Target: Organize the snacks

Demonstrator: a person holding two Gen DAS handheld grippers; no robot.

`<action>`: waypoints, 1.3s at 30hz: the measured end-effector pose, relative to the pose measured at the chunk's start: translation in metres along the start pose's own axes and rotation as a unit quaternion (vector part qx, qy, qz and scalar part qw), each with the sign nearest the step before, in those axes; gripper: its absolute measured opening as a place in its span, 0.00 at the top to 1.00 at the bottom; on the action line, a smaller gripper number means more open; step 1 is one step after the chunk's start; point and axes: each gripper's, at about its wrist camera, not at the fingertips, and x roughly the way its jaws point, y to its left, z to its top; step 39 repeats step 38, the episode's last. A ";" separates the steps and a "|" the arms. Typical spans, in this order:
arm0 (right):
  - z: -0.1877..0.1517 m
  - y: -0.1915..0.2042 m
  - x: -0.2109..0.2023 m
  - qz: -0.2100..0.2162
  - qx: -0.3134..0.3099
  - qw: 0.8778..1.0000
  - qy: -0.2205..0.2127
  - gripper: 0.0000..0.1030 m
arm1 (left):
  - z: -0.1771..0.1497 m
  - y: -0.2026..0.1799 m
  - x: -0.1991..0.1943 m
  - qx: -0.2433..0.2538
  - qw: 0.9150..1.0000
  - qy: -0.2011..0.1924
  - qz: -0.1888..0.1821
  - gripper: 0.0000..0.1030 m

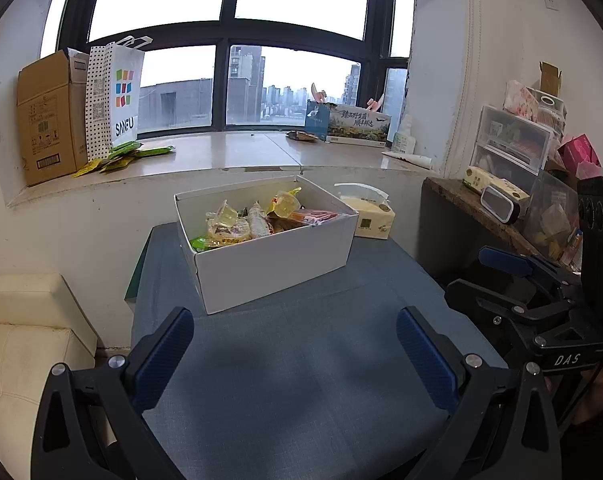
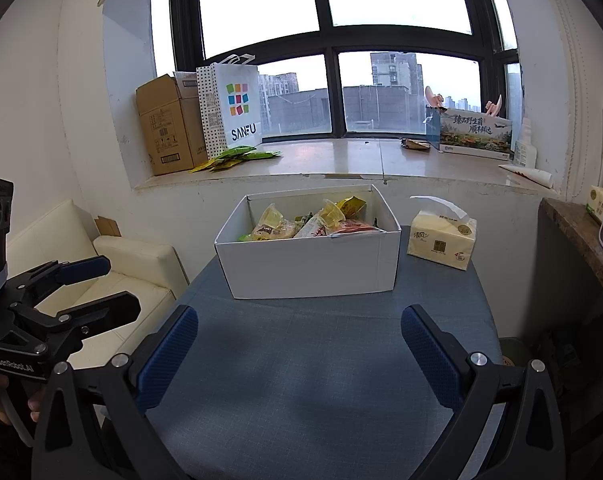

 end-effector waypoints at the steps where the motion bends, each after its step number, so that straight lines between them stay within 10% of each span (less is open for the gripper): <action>1: 0.000 0.000 0.000 0.000 0.000 1.000 0.000 0.00 | 0.000 0.000 0.000 0.000 1.000 0.000 -0.001 0.00; 39: -0.002 0.004 0.002 0.001 0.001 1.000 0.006 0.00 | -0.002 -0.004 -0.003 0.004 1.000 0.002 -0.007 0.00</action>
